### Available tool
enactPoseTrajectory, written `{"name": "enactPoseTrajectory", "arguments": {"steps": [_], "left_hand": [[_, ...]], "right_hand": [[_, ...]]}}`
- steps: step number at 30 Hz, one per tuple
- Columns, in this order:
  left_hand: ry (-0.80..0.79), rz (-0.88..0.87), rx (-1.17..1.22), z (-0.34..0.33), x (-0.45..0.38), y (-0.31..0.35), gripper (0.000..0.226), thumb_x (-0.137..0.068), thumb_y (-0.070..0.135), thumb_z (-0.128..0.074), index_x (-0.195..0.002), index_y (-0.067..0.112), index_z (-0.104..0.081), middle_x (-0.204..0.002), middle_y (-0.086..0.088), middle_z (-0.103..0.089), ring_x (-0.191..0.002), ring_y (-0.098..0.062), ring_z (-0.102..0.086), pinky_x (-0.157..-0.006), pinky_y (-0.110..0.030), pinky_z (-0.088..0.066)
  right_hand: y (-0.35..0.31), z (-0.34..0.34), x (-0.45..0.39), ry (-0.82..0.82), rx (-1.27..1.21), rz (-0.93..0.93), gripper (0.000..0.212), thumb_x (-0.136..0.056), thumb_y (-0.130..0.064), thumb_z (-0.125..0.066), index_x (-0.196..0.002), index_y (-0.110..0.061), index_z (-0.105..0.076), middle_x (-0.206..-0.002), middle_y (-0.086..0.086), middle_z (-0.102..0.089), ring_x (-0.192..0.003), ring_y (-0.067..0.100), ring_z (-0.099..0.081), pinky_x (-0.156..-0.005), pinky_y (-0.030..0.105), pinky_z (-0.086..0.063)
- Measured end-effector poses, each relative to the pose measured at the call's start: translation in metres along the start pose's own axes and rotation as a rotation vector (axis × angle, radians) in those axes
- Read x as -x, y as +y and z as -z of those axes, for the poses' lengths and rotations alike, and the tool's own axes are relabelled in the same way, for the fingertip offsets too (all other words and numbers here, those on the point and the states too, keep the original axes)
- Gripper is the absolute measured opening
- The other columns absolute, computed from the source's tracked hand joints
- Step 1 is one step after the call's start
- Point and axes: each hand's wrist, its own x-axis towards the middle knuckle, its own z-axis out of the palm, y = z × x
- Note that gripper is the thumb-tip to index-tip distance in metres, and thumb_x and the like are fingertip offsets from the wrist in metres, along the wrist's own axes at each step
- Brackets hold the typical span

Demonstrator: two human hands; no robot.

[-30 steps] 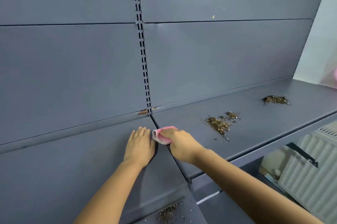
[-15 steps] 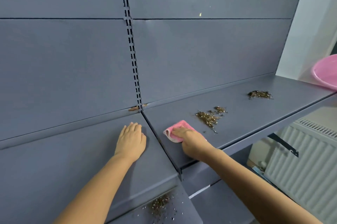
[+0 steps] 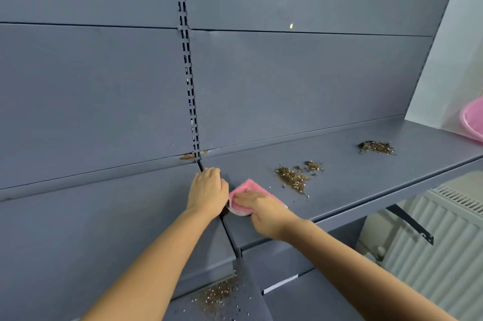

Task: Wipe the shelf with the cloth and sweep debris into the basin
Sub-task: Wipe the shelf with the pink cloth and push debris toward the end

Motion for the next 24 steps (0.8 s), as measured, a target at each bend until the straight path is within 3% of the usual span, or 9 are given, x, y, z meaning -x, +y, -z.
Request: {"name": "enactPoseTrajectory", "arguments": {"steps": [3, 5, 7, 12, 14, 16, 18, 22, 24], "left_hand": [[-0.012, 0.0, 0.009, -0.011, -0.005, 0.023, 0.034, -0.098, 0.012, -0.032, -0.125, 0.001, -0.049, -0.133, -0.012, -0.052, -0.124, -0.026, -0.045, -0.107, -0.031, -0.03], [-0.029, -0.008, -0.002, -0.023, -0.006, 0.031, 0.032, -0.098, 0.013, -0.03, -0.122, 0.002, -0.049, -0.132, -0.011, -0.052, -0.125, -0.025, -0.044, -0.112, -0.032, -0.027], [-0.034, -0.027, -0.016, -0.032, -0.006, 0.034, 0.035, -0.1, 0.015, -0.027, -0.126, 0.004, -0.046, -0.138, -0.01, -0.047, -0.133, -0.022, -0.038, -0.119, -0.033, -0.019], [-0.018, -0.046, -0.026, -0.035, -0.006, 0.031, 0.043, -0.102, 0.016, -0.022, -0.142, 0.005, -0.032, -0.155, -0.007, -0.028, -0.148, -0.019, -0.015, -0.122, -0.031, -0.005], [-0.02, -0.054, -0.039, -0.035, -0.005, 0.032, 0.044, -0.102, 0.016, -0.022, -0.143, 0.005, -0.032, -0.155, -0.007, -0.027, -0.149, -0.019, -0.015, -0.123, -0.031, -0.005], [-0.021, -0.054, -0.048, -0.036, -0.006, 0.033, 0.044, -0.102, 0.017, -0.022, -0.144, 0.005, -0.031, -0.156, -0.007, -0.026, -0.149, -0.018, -0.014, -0.123, -0.031, -0.004], [-0.021, -0.055, -0.062, -0.035, -0.006, 0.034, 0.045, -0.102, 0.017, -0.023, -0.145, 0.006, -0.029, -0.157, -0.007, -0.024, -0.149, -0.018, -0.014, -0.123, -0.031, -0.004], [-0.021, -0.048, -0.092, -0.034, -0.005, 0.035, 0.044, -0.102, 0.018, -0.024, -0.144, 0.005, -0.03, -0.156, -0.008, -0.024, -0.149, -0.019, -0.013, -0.123, -0.031, -0.005], [-0.016, -0.047, -0.096, -0.034, -0.003, 0.035, 0.044, -0.101, 0.016, -0.024, -0.143, 0.005, -0.03, -0.156, -0.008, -0.025, -0.149, -0.018, -0.013, -0.122, -0.031, -0.005]], "right_hand": [[0.017, 0.007, 0.004, 0.047, -0.043, -0.058, 0.057, -0.067, -0.016, -0.02, -0.118, -0.042, -0.021, -0.118, -0.009, -0.039, -0.125, 0.017, -0.04, -0.103, 0.015, -0.016], [0.027, 0.017, 0.009, 0.074, -0.003, -0.105, 0.064, -0.073, -0.017, -0.02, -0.131, -0.028, -0.046, -0.136, 0.008, -0.046, -0.138, 0.023, -0.032, -0.11, 0.022, -0.022], [0.04, 0.027, 0.014, 0.079, 0.047, -0.144, 0.054, -0.089, -0.008, -0.026, -0.141, -0.012, -0.039, -0.15, 0.005, -0.036, -0.141, 0.022, -0.031, -0.114, 0.027, -0.022], [0.062, 0.052, 0.015, 0.121, 0.067, -0.257, 0.05, -0.091, 0.006, -0.035, -0.138, -0.009, -0.043, -0.148, 0.012, -0.041, -0.138, 0.027, -0.036, -0.113, 0.03, -0.026], [0.058, 0.06, 0.014, 0.099, 0.005, -0.286, 0.043, -0.083, 0.013, -0.034, -0.122, 0.01, -0.053, -0.134, 0.03, -0.047, -0.128, 0.04, -0.044, -0.106, 0.038, -0.034], [0.051, 0.062, 0.013, 0.157, -0.021, -0.251, 0.04, -0.077, 0.012, -0.031, -0.106, 0.01, -0.058, -0.122, 0.029, -0.054, -0.118, 0.043, -0.05, -0.097, 0.04, -0.042], [0.04, 0.057, 0.013, 0.175, 0.025, -0.163, 0.047, -0.079, 0.004, -0.032, -0.118, -0.002, -0.059, -0.129, 0.016, -0.057, -0.123, 0.032, -0.051, -0.097, 0.028, -0.042], [0.024, 0.028, 0.012, 0.062, 0.062, -0.065, 0.049, -0.09, 0.005, -0.035, -0.137, -0.007, -0.044, -0.145, 0.009, -0.042, -0.136, 0.024, -0.037, -0.108, 0.025, -0.029], [0.026, 0.024, 0.013, 0.053, 0.061, -0.073, 0.051, -0.09, -0.006, -0.028, -0.138, -0.006, -0.042, -0.149, 0.009, -0.038, -0.138, 0.022, -0.033, -0.112, 0.025, -0.026]]}}
